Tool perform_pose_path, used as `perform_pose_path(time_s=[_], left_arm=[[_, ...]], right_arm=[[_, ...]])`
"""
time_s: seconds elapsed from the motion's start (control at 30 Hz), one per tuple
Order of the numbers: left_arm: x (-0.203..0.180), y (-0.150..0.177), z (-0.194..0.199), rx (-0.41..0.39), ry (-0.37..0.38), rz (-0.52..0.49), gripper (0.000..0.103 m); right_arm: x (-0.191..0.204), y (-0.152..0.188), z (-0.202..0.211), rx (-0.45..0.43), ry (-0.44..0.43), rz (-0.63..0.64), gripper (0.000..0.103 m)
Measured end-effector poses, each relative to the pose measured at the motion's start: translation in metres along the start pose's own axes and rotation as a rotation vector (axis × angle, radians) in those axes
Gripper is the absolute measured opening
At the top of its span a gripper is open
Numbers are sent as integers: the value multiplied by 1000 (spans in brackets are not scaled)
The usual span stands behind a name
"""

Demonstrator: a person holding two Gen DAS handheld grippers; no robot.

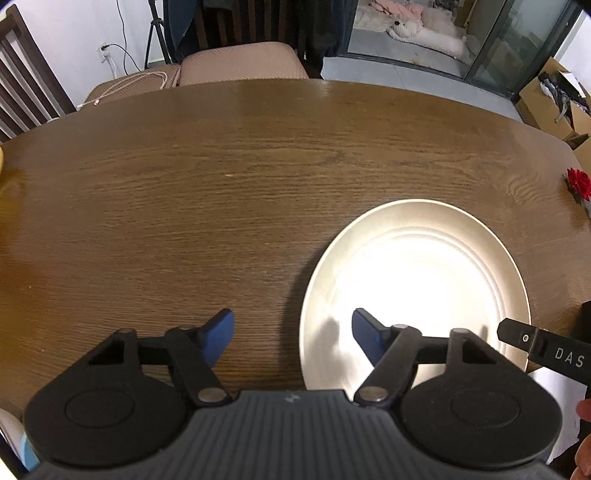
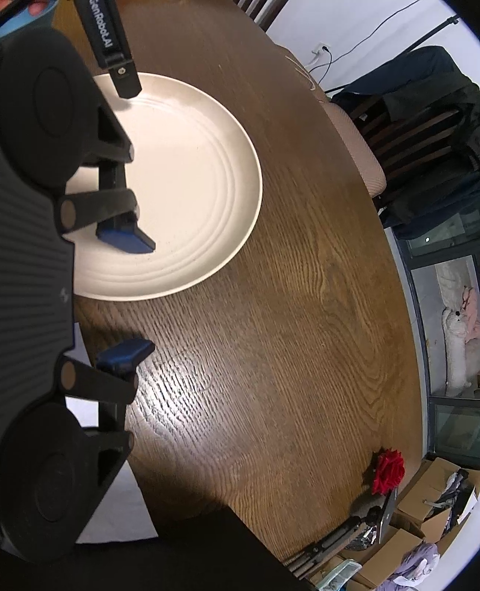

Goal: Organize plates and bowls
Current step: 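Move both grippers past the blue bowl to the cream plate by the napkin, then close the left gripper on the plate rim while the right gripper also clamps it, then lift the cream plate with both grippers and turn toward the snack boxes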

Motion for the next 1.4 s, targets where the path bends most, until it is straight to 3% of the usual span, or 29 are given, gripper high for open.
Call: perform_pose_path(time_s=[0.23,0.47,0.53,1.4], left_arm=[[-2,1,-9,44,27,13,45],[-6,2,-14,63,50,19,30],[-9,1,-14,62,65,13,20],[-13,-1,-5,0,50,-37,16]], right_arm=[[2,1,-5,10,-14,-3,32],[1,0,-8,21,-31,-9,15],[2,-1,-7,19,-40,-9,13],[4,6,3,-29,-48,8,9]])
Point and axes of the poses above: each gripper's, at about its wrist camera, not at the fingertips, and z roughly against the way its jaws point, x to its left, y to its underside, the point moved 9 cm from there along -z, roughly the way its jaws point, and after that the axes turned 4 degrees about -x, right-handed, at the moved point
